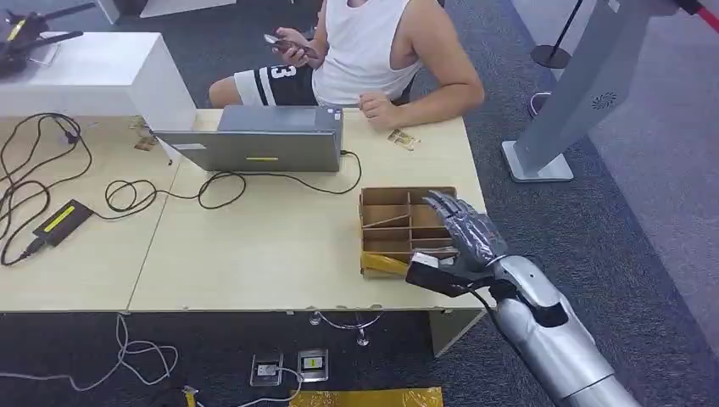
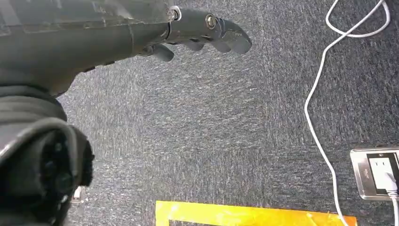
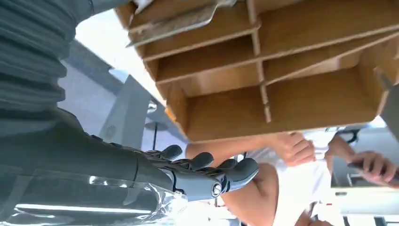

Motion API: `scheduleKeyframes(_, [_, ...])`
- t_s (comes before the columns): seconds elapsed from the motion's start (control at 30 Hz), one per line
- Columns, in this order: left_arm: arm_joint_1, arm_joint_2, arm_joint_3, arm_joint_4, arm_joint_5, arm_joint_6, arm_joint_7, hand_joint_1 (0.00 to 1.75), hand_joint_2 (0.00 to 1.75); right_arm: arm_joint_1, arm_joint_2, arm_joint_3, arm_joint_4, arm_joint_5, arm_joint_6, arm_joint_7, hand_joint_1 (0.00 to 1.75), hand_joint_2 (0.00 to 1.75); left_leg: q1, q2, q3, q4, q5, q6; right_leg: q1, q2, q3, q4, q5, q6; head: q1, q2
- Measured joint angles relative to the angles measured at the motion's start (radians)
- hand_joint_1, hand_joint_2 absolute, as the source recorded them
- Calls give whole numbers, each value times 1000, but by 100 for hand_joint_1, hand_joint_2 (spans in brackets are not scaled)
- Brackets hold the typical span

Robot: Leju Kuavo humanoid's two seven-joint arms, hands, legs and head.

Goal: Pass the card to the sensor for recognition and then transmit it.

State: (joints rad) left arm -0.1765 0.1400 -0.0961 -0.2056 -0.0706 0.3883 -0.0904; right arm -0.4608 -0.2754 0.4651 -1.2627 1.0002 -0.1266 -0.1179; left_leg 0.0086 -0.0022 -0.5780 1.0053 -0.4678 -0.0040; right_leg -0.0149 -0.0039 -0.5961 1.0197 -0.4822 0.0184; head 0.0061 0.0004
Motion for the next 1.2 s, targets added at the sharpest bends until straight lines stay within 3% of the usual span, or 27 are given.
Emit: scheduleKeyframes(1.2, [-14,-4,0,0,-4,-3,3,0,0,30,13,-39,77,52,-23,-43,0,175,0,0,0,0,0,0,0,0,0,0,0,0,0,0])
